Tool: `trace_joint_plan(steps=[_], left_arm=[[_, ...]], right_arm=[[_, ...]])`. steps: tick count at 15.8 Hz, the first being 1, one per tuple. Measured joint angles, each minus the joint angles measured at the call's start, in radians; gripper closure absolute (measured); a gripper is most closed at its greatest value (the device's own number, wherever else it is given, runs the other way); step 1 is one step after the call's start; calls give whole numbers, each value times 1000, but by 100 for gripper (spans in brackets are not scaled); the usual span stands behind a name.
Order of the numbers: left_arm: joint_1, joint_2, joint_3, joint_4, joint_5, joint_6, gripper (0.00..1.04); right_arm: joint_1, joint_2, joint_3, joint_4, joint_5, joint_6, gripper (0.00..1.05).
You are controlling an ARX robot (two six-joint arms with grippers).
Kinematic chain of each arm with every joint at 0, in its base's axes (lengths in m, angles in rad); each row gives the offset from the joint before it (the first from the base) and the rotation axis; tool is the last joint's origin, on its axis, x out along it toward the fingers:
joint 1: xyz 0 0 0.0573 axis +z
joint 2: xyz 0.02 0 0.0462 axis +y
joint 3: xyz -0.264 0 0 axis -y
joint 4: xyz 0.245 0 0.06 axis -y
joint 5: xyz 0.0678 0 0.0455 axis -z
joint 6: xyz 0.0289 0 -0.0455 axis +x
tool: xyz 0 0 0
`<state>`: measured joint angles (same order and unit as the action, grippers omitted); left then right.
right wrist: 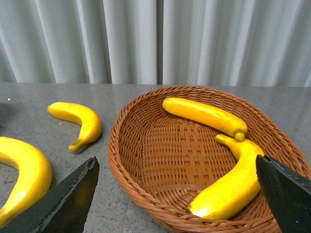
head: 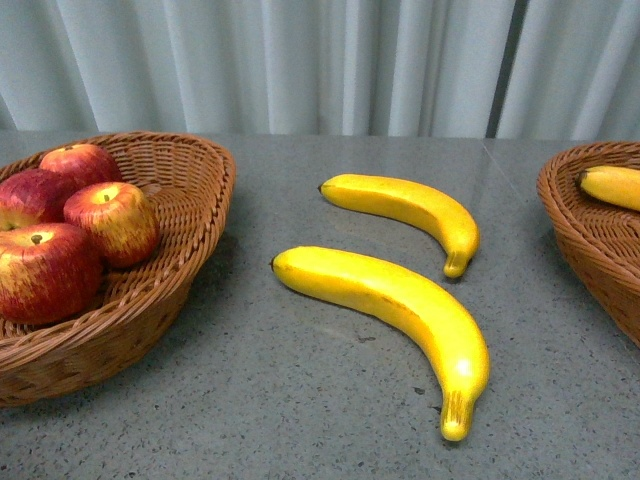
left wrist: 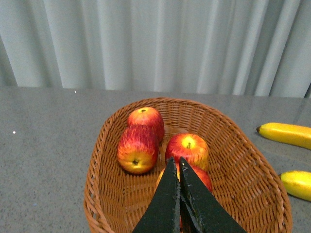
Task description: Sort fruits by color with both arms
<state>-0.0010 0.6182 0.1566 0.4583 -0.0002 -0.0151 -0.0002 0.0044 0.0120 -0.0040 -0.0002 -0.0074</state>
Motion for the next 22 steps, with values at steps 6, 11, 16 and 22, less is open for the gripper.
trace_joint_plan(steps=[6, 11, 16, 22], left_arm=[[0, -96, -56, -39, 0, 0, 103], [0, -183, -95, -92, 0, 0, 103], [0, -299, -144, -152, 0, 0, 103], [0, -415, -144, -256, 0, 0, 103]], right_arm=[[0, 0, 0, 0, 0, 0, 7], [0, 0, 0, 0, 0, 0, 7], [0, 0, 0, 0, 0, 0, 7], [0, 0, 0, 0, 0, 0, 7]])
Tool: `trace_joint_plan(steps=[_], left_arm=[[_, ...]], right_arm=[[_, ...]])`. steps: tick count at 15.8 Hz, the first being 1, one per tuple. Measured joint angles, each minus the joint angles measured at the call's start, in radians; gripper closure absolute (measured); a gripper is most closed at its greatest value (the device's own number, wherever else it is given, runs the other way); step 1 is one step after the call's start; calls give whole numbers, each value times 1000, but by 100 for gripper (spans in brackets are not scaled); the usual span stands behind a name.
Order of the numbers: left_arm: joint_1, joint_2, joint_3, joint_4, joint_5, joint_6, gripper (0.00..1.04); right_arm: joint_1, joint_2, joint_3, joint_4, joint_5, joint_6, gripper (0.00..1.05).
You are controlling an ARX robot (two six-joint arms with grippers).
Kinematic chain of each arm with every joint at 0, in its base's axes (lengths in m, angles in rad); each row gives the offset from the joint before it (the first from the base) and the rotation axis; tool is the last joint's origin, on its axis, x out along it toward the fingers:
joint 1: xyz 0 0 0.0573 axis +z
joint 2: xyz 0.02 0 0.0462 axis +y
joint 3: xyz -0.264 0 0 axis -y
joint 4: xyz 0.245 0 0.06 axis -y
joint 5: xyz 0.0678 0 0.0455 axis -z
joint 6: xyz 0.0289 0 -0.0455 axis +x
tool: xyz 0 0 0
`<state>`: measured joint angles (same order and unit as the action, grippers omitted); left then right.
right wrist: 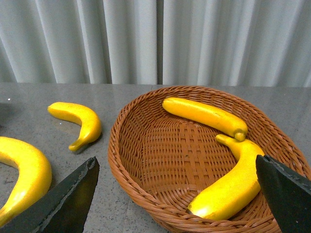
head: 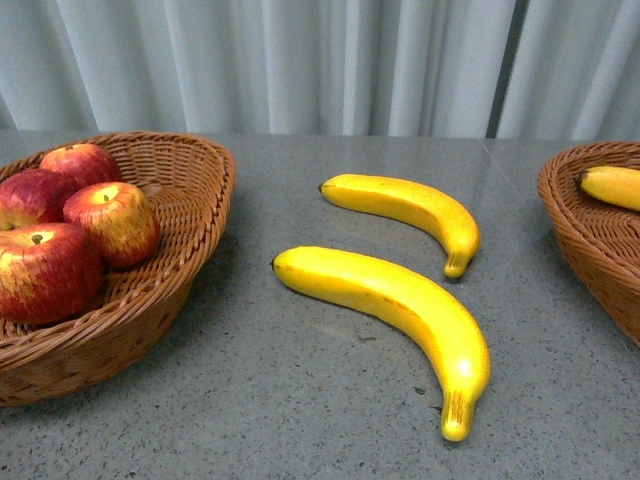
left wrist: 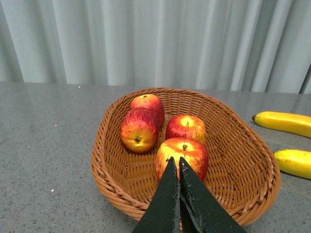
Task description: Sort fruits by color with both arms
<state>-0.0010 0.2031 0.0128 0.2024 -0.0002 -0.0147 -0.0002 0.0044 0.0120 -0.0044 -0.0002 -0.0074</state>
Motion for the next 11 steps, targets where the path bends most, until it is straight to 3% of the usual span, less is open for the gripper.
trace_joint_plan(steps=[2, 4, 8, 11], left_arm=[[0, -32, 0, -29, 0, 0, 103], [0, -182, 1, -216, 0, 0, 103], [0, -192, 1, -202, 0, 3, 102], [0, -192, 1, -206, 0, 3, 68]], right_arm=[[0, 0, 0, 0, 0, 0, 7], [0, 0, 0, 0, 0, 0, 7], [0, 0, 0, 0, 0, 0, 7], [0, 0, 0, 0, 0, 0, 7]])
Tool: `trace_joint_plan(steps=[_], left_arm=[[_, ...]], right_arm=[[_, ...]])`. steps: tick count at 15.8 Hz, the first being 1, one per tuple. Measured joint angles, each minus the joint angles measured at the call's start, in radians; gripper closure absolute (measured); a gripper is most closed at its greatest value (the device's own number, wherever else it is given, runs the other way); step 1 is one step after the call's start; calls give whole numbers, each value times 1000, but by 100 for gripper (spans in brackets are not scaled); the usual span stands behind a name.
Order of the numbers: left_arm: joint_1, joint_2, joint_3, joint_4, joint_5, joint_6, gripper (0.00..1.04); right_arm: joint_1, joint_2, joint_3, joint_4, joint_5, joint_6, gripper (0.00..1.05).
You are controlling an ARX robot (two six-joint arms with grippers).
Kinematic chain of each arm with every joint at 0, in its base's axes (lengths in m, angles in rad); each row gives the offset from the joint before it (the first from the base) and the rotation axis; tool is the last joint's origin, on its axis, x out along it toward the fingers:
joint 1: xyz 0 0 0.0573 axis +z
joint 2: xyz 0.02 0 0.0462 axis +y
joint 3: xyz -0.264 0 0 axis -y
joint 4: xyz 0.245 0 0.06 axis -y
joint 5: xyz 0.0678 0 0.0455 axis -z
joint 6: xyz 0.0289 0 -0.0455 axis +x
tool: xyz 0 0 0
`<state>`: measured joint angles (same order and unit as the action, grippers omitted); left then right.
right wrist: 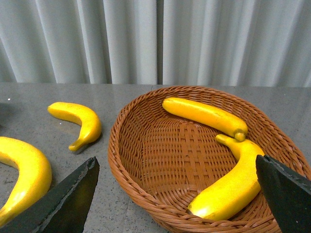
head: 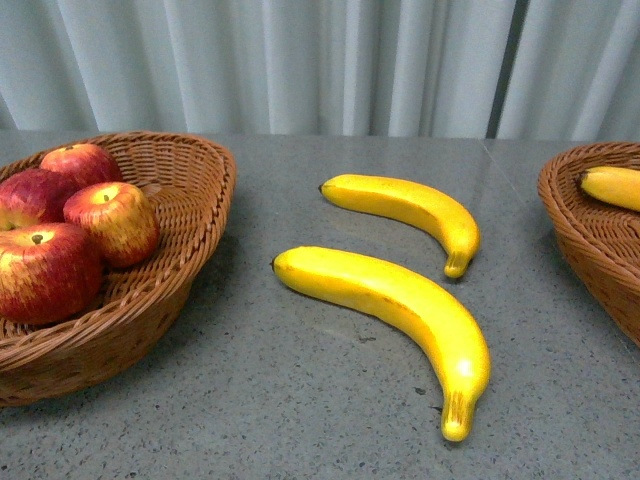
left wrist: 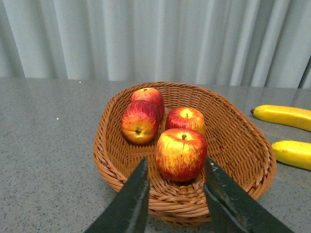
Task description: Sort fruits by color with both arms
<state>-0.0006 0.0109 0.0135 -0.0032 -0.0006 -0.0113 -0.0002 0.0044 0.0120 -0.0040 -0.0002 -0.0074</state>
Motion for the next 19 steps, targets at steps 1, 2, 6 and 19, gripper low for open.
trace_joint_plan(steps=[1, 2, 6, 19], left_arm=[[0, 0, 0, 0, 0, 0, 64], [0, 0, 0, 0, 0, 0, 62], [0, 0, 0, 0, 0, 0, 6], [0, 0, 0, 0, 0, 1, 7]], right_arm=[[0, 0, 0, 0, 0, 0, 7], [0, 0, 0, 0, 0, 0, 7], [0, 0, 0, 0, 0, 0, 7], [494, 1679, 828, 374, -67, -163, 7]])
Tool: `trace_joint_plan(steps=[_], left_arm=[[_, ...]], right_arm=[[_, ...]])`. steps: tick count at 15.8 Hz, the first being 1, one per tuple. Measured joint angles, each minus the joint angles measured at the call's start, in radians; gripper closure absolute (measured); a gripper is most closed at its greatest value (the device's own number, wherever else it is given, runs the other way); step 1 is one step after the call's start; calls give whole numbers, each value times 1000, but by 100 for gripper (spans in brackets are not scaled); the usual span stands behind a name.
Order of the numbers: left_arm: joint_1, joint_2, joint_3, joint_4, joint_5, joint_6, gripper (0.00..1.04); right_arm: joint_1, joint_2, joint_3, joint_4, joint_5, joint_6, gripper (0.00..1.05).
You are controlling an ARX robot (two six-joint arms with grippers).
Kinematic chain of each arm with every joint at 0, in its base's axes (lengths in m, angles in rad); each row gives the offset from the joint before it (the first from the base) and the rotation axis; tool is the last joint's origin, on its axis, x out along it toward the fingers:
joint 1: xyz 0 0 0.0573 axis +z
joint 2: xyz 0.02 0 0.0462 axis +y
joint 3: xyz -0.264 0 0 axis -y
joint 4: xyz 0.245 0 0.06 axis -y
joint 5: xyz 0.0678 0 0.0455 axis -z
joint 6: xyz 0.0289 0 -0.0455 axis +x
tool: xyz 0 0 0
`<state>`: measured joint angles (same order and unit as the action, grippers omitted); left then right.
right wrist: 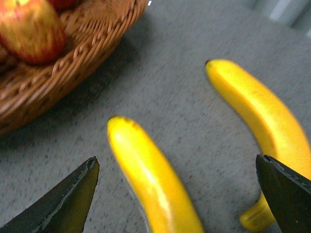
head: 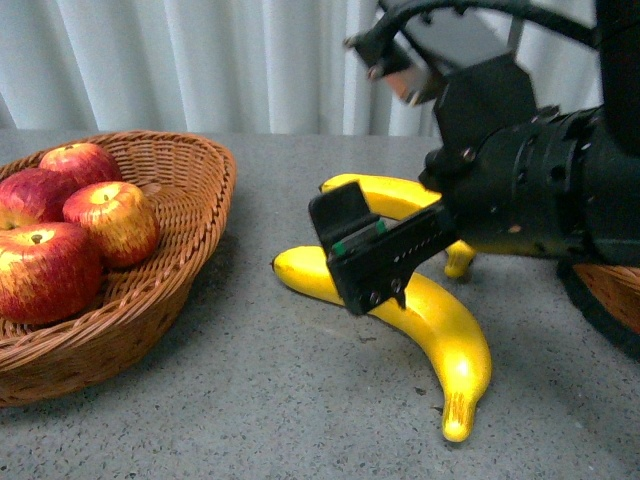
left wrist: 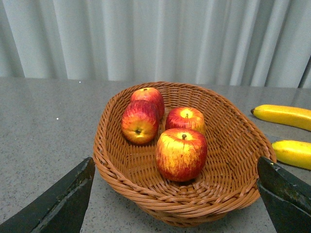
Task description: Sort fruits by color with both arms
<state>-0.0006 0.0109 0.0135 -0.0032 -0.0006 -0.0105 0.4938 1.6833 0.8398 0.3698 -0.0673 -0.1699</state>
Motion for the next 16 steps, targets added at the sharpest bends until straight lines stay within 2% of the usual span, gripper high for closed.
trace_joint_plan(steps=[7, 10, 14, 15, 16], left_arm=[[0, 0, 0, 0, 0, 0, 7], [0, 0, 0, 0, 0, 0, 7], [0, 0, 0, 0, 0, 0, 7], [0, 0, 0, 0, 0, 0, 7], [0, 0, 0, 0, 0, 0, 7]], right_arm=[[24, 64, 25, -155, 26, -81, 7], [22, 109, 42, -184, 74, -120, 7], [22, 124, 61, -202, 90, -135, 7], [22, 124, 61, -204, 89, -137, 9], [22, 128, 62, -204, 88, -138, 16]])
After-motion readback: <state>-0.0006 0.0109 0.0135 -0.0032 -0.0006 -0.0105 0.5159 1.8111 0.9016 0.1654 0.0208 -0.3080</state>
